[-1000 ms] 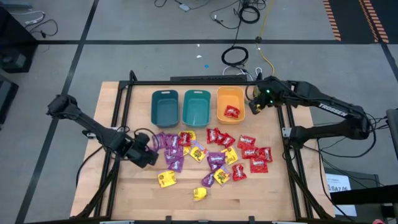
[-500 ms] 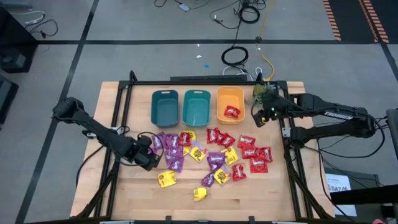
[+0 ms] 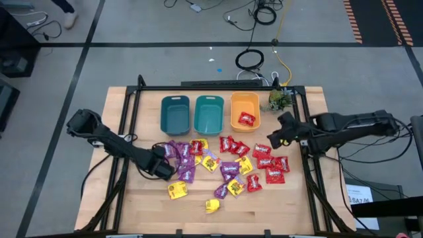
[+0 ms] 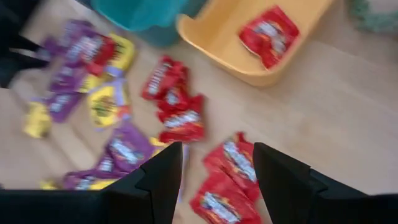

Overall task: Sort candy
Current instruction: Put the violet candy into the blue bin

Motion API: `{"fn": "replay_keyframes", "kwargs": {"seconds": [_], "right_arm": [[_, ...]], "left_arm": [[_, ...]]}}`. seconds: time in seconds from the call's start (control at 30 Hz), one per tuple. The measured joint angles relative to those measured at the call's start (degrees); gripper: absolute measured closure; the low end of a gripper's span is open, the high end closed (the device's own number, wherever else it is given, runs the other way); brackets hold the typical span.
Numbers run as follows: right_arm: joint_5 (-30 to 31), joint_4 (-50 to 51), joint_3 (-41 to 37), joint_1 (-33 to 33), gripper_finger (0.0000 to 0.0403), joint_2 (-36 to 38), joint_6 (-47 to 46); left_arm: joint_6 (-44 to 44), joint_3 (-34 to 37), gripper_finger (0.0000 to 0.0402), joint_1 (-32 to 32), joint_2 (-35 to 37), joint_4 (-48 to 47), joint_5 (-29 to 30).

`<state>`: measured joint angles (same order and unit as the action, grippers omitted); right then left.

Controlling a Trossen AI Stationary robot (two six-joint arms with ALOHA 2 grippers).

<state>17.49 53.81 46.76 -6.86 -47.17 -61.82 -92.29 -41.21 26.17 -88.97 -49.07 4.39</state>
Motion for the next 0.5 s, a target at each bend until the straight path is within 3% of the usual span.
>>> {"fn": "replay_keyframes", "kwargs": {"seconds": [0.27,0.5], "right_arm": [[0.67,-2.92,0.04,-4.69,0.0215,3.50,-0.90],[0.73,-2.80,0.04,-8.34,0.0215,5.77,-0.61]], "left_arm": [[-0.07,0.23,0.0249,0.19,1.44,0.05,-1.55],[-0.31,0.55,0.0347,0.22,5.33,-1.43,-3.94]]}}
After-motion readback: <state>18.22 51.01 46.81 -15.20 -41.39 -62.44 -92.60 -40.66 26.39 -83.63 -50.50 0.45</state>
